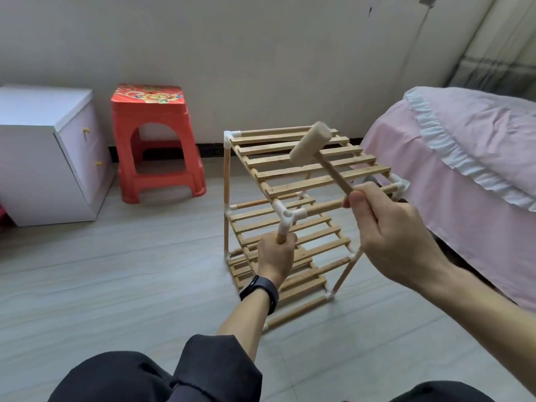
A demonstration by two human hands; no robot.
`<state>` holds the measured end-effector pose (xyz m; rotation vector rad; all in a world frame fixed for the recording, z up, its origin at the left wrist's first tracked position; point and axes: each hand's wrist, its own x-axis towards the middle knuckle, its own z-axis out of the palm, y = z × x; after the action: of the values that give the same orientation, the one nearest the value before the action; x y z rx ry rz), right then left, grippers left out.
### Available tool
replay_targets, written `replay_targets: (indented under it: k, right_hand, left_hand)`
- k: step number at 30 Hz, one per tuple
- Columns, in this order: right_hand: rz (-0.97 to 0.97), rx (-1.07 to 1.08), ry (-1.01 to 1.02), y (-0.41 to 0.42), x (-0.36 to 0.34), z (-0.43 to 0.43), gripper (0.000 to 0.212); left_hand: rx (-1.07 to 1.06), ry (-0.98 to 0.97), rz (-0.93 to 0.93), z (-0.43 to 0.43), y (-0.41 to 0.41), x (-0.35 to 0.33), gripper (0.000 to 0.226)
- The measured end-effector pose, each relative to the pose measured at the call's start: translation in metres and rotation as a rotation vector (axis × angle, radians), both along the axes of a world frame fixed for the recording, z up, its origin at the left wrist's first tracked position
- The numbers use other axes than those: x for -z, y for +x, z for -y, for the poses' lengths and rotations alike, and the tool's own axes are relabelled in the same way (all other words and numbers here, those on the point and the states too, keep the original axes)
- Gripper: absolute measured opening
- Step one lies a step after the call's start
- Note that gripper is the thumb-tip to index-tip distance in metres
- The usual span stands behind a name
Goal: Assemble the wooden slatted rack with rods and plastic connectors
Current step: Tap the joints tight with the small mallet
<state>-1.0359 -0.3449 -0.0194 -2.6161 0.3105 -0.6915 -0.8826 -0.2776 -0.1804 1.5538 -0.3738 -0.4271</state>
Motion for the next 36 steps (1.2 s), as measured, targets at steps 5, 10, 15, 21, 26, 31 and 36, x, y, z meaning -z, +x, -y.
replay_targets:
  k: [5,10,15,21,26,31,36]
  right_hand:
    - [-0.361,0.066,-0.094,0.003,0.014,0.002,0.029]
    - [-0.221,0.104,0.069,0.005,0.021,0.014,0.029]
    - [-0.078,0.300,0.046,0.014,0.040,0.044,0.027]
    - [0.001,0.330,0.134,0.032,0.059,0.038,0.029]
    - [-0.022,0.363,0.244,0.028,0.057,0.042,0.033]
    - [-0.038,0.497,0.203,-0.010,0.042,0.069,0.030]
    - [-0.150,0.567,0.148,-0.041,0.035,0.095,0.031]
  left_hand:
    - [-0.026,0.032,-0.009,0.002,-0.002,-0.002,0.043]
    - [0.016,0.074,-0.018,-0.016,0.019,-0.003,0.041]
    - [-0.082,0.244,0.018,-0.061,0.071,-0.015,0.041]
    - [-0.494,0.564,0.305,-0.088,0.103,-0.029,0.046]
    - [-0.444,0.477,1.320,-0.058,0.066,-0.053,0.081]
    - [-0.016,0.570,1.489,0.021,0.019,-0.091,0.069]
    - [0.262,0.821,1.265,0.087,-0.003,-0.109,0.023]
